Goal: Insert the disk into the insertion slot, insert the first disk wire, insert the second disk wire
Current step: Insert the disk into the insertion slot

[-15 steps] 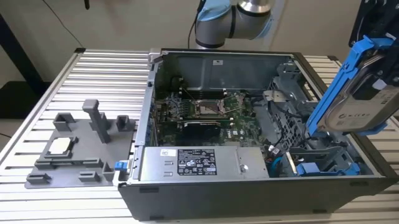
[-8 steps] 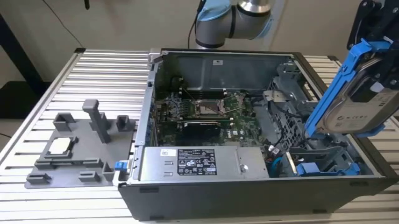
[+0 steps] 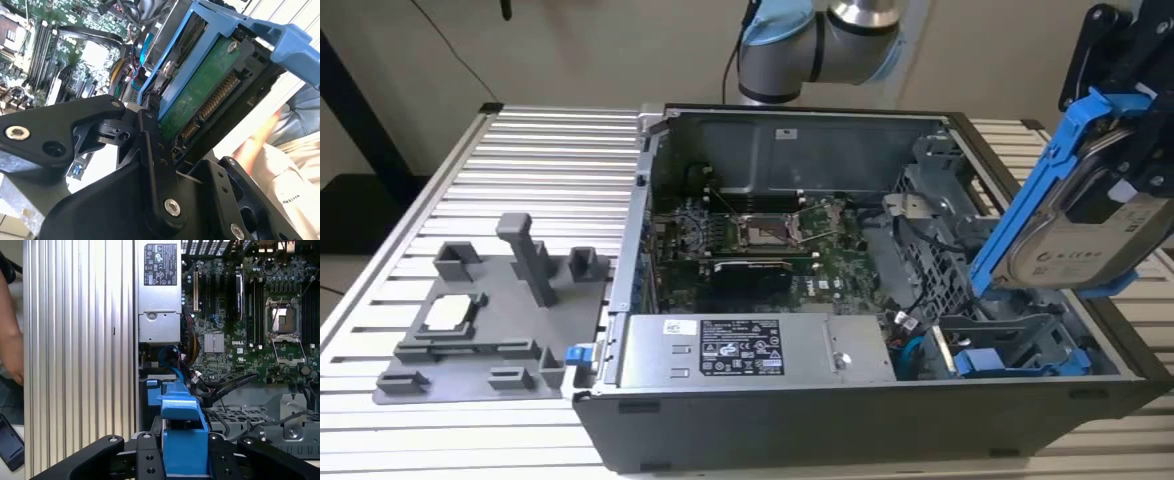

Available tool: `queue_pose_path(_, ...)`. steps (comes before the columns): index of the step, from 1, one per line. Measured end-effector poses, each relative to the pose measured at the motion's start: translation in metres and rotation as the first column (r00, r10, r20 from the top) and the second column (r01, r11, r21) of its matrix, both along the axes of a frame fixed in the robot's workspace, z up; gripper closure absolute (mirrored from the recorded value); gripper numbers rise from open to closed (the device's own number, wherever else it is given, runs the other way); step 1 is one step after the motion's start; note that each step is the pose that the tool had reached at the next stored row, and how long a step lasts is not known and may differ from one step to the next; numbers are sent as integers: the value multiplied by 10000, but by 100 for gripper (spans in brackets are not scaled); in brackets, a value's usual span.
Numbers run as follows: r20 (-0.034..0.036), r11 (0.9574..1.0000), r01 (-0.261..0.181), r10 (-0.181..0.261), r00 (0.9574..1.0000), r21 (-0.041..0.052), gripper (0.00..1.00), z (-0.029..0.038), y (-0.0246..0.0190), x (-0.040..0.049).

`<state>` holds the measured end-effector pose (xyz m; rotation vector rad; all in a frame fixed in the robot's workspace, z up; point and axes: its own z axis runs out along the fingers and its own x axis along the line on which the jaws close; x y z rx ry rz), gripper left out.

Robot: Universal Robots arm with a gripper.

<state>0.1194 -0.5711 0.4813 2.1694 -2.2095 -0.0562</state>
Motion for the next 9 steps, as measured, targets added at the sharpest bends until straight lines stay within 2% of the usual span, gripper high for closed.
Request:
queue_pose_path(6, -8, 10000, 0, 0, 10000, 2, 67, -8, 1, 1)
queue_pose_path(7, -38, 10000, -2, 2, 10000, 1, 67, -14, 1, 3)
queue_pose_path(9, -168, 10000, -1, 1, 9999, 2, 67, -27, 0, 15)
